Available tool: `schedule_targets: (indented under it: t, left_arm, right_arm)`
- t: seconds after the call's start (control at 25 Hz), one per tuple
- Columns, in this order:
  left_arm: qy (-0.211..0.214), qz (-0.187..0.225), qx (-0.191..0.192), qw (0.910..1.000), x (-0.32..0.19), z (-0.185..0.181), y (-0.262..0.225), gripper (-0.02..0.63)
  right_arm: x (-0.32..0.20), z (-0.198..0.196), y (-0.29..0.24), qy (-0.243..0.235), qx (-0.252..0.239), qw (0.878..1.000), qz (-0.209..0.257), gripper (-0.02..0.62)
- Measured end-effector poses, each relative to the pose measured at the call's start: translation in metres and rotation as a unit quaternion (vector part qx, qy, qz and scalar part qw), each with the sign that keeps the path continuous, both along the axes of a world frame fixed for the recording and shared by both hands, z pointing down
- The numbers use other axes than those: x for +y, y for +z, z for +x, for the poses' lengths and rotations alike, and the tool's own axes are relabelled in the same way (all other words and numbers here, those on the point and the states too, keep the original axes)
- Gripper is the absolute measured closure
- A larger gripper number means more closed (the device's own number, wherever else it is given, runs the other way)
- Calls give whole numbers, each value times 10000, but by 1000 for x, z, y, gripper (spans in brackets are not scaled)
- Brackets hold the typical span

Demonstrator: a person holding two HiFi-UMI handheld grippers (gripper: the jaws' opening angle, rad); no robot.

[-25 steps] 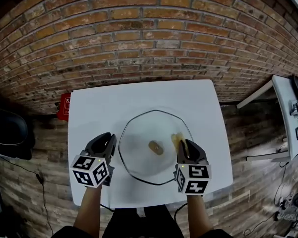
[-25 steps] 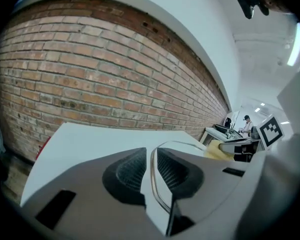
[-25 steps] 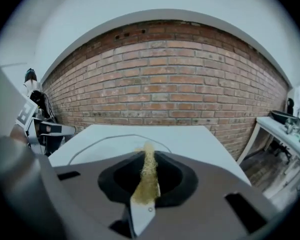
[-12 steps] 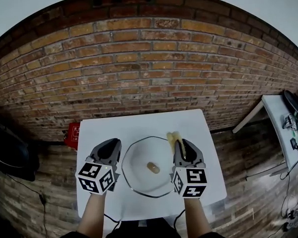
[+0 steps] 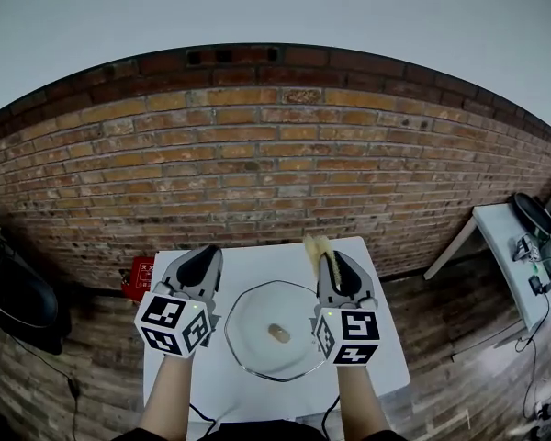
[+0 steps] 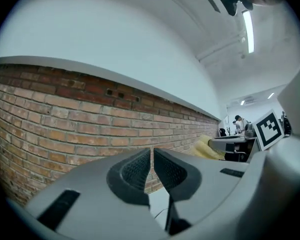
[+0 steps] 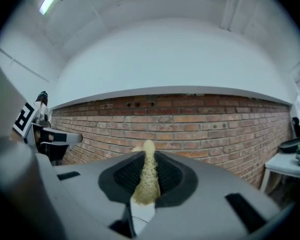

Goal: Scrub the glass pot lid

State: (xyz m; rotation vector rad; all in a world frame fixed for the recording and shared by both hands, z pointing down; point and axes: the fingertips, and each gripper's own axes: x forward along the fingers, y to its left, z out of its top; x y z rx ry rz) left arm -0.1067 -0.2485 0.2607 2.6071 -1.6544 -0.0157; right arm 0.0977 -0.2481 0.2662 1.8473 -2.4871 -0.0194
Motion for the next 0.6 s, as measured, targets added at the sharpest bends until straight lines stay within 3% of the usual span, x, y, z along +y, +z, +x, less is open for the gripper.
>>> schedule_targets:
  t: [0.36,0.6]
  left_arm:
    - [-100,293,30,9995,5,3,-29,577]
    - [-122,372,-185,9991,4,7,-28,577]
  right_arm:
    - [5,1,-28,7,30,9996,295,537]
    - [7,-3,-32,-50,56,9993,369,538]
